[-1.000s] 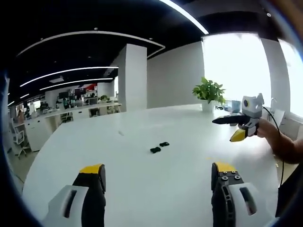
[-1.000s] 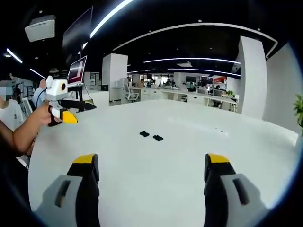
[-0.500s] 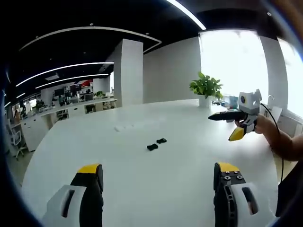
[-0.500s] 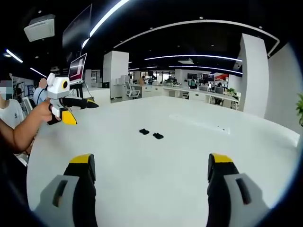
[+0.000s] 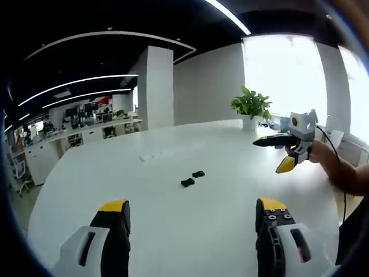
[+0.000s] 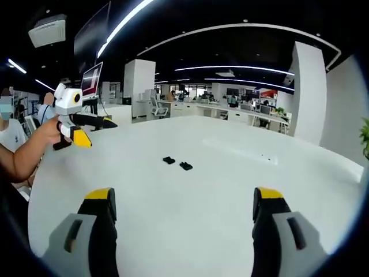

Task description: Snap the two parts of the plastic buckle together until the buckle closes and remains connected.

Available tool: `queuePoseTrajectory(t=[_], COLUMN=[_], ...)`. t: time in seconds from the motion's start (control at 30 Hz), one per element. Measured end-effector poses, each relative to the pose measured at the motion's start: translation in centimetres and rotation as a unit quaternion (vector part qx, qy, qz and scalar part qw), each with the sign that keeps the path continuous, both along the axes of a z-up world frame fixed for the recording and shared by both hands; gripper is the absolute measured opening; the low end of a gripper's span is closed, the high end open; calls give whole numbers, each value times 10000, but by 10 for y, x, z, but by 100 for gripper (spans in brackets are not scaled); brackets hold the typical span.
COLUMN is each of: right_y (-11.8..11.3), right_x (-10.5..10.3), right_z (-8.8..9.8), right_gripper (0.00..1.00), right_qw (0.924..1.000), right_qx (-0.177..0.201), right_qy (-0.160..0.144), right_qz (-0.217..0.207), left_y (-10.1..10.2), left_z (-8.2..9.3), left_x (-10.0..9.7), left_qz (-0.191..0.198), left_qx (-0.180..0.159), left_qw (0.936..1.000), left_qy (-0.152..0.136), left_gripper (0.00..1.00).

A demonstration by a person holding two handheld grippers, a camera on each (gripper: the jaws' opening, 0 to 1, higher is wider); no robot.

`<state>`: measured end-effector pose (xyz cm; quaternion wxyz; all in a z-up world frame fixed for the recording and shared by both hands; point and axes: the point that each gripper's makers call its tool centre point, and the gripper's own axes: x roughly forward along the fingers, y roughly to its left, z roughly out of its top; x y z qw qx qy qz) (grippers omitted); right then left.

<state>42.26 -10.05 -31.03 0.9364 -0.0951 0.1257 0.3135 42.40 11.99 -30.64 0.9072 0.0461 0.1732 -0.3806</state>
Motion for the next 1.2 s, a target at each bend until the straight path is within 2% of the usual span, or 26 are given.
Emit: queuePoseTrajectory(t=[0.13,0.47,0.83,1.0,1.03,1.07,1.2], right_y=[-1,2,6,9,12,12,9], right_x=[3,13,18,22,23,23,32], right_z=[2,-2,-6,-6,-3,-4,-8], right_gripper=[99,98,96,94,94,94,94], right_qw=[10000,9999,9993,9988,9980,9981,9971], right_qx=[8,-153,-360,-475,-533,-548,-713], right_qy=[-25,-3,15,-29,-185,-151,-125], right_qz=[-8,24,79,144,271,229,215], left_y=[5,-10,-15,-17,-18,-21,-26], left_z=[0,-1,-4,-4,-4,-3,-10], left_x=[13,16,20,22,22,22,27], left_qz=[25,-20,-93,-139,-162,-281,-327], left_qx=[-4,51,156,279,308,370,490], left_qw=[10000,10000,9998,9995,9994,9989,9983], left_qy=[25,37,63,64,49,-63,28], left_gripper=[92,90,88,87,86,84,84])
